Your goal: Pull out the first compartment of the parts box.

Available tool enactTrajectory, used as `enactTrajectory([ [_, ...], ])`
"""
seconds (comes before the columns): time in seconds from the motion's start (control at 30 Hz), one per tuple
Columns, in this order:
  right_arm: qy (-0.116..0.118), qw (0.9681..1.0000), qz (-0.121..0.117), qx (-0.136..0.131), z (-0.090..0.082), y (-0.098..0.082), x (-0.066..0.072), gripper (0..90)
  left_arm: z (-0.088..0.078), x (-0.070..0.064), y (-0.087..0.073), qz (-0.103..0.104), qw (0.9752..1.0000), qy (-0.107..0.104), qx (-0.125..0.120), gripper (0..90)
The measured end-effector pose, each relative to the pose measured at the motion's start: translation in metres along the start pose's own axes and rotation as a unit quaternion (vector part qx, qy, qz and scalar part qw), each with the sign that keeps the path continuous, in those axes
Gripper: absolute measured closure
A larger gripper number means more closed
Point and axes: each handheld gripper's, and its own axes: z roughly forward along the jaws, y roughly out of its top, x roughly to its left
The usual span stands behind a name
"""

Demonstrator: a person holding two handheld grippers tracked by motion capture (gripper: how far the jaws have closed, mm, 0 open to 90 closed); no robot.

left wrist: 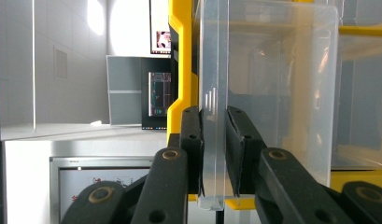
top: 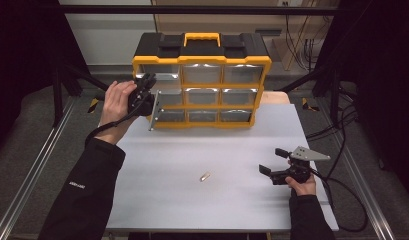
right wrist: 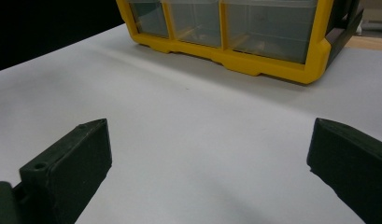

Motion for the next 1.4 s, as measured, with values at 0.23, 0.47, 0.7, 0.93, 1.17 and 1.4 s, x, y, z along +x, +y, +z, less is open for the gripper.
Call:
enactTrajectory([
  [0.23,0.0,1.0,0.0,0.0,0.0,0.0,0.0,0.7,-0.003,-0.001,0.0,0.001,1.0,0.003,-0.001,77.9],
  [0.47,0.0,1.0,0.001,-0.002,0.0,0.0,0.0,0.7,-0.006,-0.002,0.001,0.002,1.0,0.003,-0.001,77.9],
  [0.7,0.001,1.0,0.0,-0.002,0.0,0.0,0.0,0.7,-0.009,-0.003,0.002,0.003,1.0,0.006,-0.002,77.9],
  [0.93,0.0,1.0,0.001,-0.001,0.0,0.0,0.0,0.7,-0.013,-0.004,0.002,0.003,1.0,0.005,-0.001,77.9],
  [1.17,0.001,1.0,0.001,-0.002,0.0,0.0,0.0,0.7,-0.016,-0.004,0.003,0.005,1.0,0.006,0.0,78.0],
  [1.4,0.001,1.0,0.001,-0.001,0.0,0.0,0.0,0.7,-0.018,-0.005,0.003,0.005,1.0,0.008,-0.002,78.0],
])
